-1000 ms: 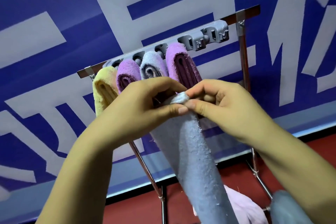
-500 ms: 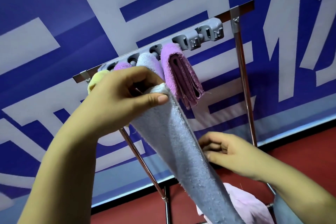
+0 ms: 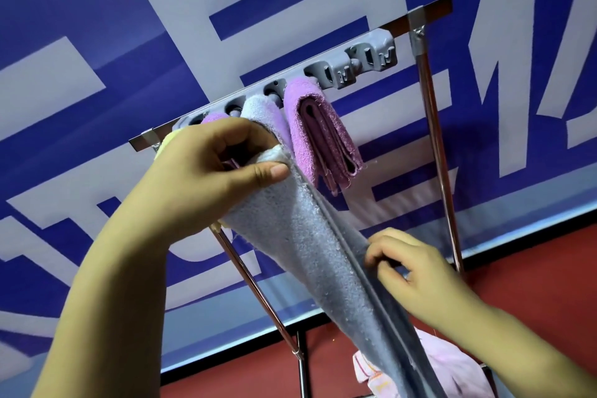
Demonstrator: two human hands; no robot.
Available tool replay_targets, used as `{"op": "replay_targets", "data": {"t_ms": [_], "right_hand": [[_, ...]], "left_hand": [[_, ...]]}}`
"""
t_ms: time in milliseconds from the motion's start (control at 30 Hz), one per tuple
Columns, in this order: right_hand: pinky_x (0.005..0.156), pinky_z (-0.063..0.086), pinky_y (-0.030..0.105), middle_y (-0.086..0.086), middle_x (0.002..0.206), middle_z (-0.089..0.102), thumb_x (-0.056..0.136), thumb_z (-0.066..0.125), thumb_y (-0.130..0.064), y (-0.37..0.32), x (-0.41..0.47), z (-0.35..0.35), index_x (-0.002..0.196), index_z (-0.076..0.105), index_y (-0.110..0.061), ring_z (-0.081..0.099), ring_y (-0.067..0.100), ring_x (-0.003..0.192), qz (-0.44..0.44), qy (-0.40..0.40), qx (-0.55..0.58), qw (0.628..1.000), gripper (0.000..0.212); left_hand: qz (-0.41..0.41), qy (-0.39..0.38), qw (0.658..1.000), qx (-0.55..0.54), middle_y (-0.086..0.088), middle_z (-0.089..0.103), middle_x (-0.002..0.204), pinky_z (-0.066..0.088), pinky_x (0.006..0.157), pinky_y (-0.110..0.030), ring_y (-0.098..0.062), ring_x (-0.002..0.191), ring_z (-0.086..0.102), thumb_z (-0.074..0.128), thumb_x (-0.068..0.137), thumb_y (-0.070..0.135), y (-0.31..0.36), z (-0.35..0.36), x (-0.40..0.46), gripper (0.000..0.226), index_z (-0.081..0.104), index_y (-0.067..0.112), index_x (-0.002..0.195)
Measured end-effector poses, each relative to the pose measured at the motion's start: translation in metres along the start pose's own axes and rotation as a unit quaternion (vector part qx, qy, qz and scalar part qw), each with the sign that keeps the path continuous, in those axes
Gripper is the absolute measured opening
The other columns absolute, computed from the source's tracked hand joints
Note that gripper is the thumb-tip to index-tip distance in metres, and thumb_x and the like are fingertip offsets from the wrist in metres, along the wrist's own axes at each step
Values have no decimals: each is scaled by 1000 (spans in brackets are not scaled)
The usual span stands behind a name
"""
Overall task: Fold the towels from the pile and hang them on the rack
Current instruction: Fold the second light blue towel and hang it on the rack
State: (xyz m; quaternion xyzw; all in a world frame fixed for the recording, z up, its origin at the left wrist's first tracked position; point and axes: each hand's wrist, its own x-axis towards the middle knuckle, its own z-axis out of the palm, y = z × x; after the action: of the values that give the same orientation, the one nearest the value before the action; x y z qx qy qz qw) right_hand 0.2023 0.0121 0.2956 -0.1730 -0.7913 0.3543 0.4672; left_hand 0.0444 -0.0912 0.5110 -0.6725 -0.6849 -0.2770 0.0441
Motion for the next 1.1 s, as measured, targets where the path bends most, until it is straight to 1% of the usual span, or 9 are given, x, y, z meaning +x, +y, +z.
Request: {"op": "replay_targets", "data": {"t_ms": [100, 233, 400, 533, 667, 767, 867, 967, 1100], "right_hand": [[74, 44, 10, -14, 88, 62, 78, 50, -22, 2, -3, 0, 85, 66, -28, 62, 4, 84, -2, 13, 43, 999, 19], [72, 42, 10, -17, 82, 59, 79, 63, -36, 0, -4, 2, 81, 64, -28, 59, 3, 77, -26, -4, 32, 999, 9], [68, 41, 10, -12, 81, 60, 79, 60, -40, 4, -4, 3, 76, 60, -26, 58, 4, 73, -19, 16, 30, 999, 14], [73, 43, 10, -16, 83, 65, 79, 57, -54, 6, -3, 1, 76, 63, -35, 62, 3, 80, 5, 14, 74, 997, 20], [73, 43, 10, -13, 86, 63, 82, 52, -40, 7, -2, 3, 81, 64, -29, 60, 3, 81, 9, -3, 61, 998, 16], [68, 42, 8, -12, 87, 62, 77, 60, -28, 6, -3, 6, 77, 59, -33, 59, 2, 75, 31, 1, 53, 998, 5], [68, 44, 9, -10, 87, 61, 79, 65, -5, 7, -6, 8, 81, 49, -36, 60, 7, 75, 56, 7, 56, 997, 35], [66, 45, 15, -8, 84, 59, 78, 59, -4, 6, -5, 4, 75, 44, -41, 57, 10, 74, 34, -9, 12, 999, 40], [64, 42, 20, -20, 80, 56, 69, 46, -13, 12, -2, 4, 72, 49, -40, 53, 7, 72, 16, -71, -51, 996, 27]], "left_hand": [[-1, 2, 1000, -4, 14, 71, 85, 52, 73, -27, -5, 82, 65, 70, 64, 52, 1, 1, 0, 32, 71, 30, 87], [-3, 13, 1000, -14, 19, 70, 80, 44, 64, -10, 3, 74, 62, 78, 63, 53, 0, 1, 3, 30, 70, 33, 84], [-4, 10, 1000, 3, 18, 70, 85, 44, 62, -11, 0, 80, 62, 70, 62, 54, -2, 1, 3, 32, 70, 32, 86], [-11, 10, 1000, -16, 13, 69, 86, 43, 60, -8, -4, 77, 61, 76, 66, 44, -4, 0, 3, 28, 70, 25, 86], [-12, 7, 1000, -21, 11, 69, 85, 42, 61, -9, -2, 74, 60, 73, 64, 46, -5, -1, 1, 30, 70, 26, 86], [-14, 10, 1000, -21, 13, 69, 85, 42, 61, -7, 2, 70, 58, 77, 64, 47, -6, -1, 1, 31, 70, 26, 85], [-16, 13, 1000, -22, 15, 69, 87, 42, 61, -6, 4, 70, 59, 71, 65, 42, -6, -2, 0, 27, 70, 26, 86], [-22, 17, 1000, -15, 15, 68, 87, 42, 58, -10, -1, 72, 59, 72, 67, 41, -6, -3, -1, 26, 70, 25, 87], [-20, 26, 999, -13, 17, 67, 87, 40, 59, -4, 8, 69, 57, 73, 69, 39, -6, -2, -3, 23, 70, 26, 87]]}}
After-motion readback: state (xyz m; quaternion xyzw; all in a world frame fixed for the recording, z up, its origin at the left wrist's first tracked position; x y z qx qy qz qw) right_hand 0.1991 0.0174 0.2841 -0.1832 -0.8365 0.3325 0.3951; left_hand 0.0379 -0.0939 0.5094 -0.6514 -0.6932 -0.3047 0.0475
